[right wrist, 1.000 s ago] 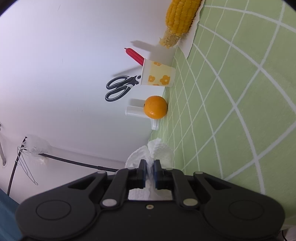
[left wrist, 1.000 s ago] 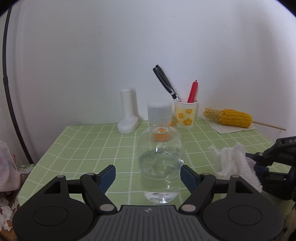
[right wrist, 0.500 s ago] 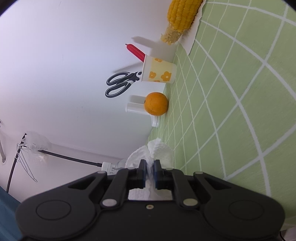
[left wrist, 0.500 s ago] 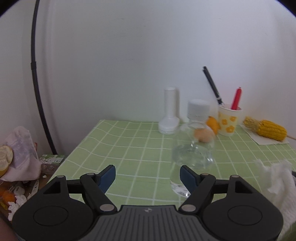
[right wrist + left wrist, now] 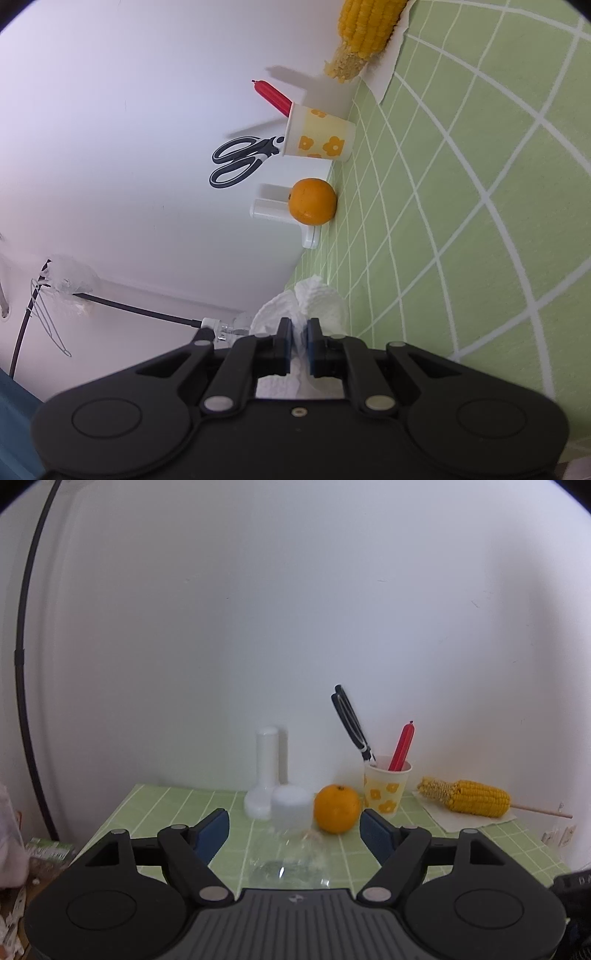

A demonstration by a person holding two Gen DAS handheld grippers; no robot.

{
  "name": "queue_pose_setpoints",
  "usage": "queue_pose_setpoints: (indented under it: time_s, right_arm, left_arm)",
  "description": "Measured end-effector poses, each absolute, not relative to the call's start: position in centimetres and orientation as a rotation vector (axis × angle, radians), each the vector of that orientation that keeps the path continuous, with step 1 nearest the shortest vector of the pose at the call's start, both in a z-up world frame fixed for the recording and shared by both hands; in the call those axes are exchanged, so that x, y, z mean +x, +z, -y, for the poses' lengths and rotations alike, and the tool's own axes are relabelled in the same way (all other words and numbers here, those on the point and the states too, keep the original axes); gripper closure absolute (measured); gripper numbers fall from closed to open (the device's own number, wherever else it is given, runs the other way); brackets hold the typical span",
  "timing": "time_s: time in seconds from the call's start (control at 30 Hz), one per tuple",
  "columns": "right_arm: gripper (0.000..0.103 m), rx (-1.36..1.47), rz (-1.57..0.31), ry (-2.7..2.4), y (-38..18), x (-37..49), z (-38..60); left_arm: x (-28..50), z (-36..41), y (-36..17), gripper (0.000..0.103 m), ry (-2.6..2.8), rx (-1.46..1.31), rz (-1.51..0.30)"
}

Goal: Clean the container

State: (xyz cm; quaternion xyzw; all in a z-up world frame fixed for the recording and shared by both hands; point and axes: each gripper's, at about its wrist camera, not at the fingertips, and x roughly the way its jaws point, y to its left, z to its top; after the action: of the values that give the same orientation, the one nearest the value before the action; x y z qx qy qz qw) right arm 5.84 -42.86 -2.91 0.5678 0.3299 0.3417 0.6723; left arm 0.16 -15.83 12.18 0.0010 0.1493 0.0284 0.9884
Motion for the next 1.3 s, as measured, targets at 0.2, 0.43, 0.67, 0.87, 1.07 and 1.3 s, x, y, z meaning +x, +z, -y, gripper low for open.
queue_pose_setpoints:
  time_s: [0.2,0.43,0.67,0.87,1.07,1.3]
  right_arm:
    - [0.094,1.304,-0.733,0.769,-3.0,5.9,43.1]
    - [0.094,1.325,-0.725,0.778,-3.1,6.0,43.1]
    - [0.094,1.348,-0.697,0.819,-2.2,6.0,42.8]
    - [0.094,1.311,-0.66,0.865,0.0,6.4,41.8]
    - [0.094,1.258,-0.65,0.877,0.5,6.8,41.3]
    - [0.094,1.19,-0.736,0.779,-1.8,6.5,41.1]
  left_arm:
    - [2.0,16.0,12.0,0.056,0.081,-0.04,-0.345]
    - [2.3,15.6,12.0,0.075,0.067,-0.106,-0.364]
    - [1.3,15.9,12.4,0.074,-0.078,-0.161,-0.413]
    - [-1.1,18.9,12.5,0.074,-0.219,-0.136,-0.45]
    - [-1.8,20.1,12.3,0.074,-0.243,-0.132,-0.459]
    - [-1.7,20.1,12.5,0.074,-0.228,-0.15,-0.461]
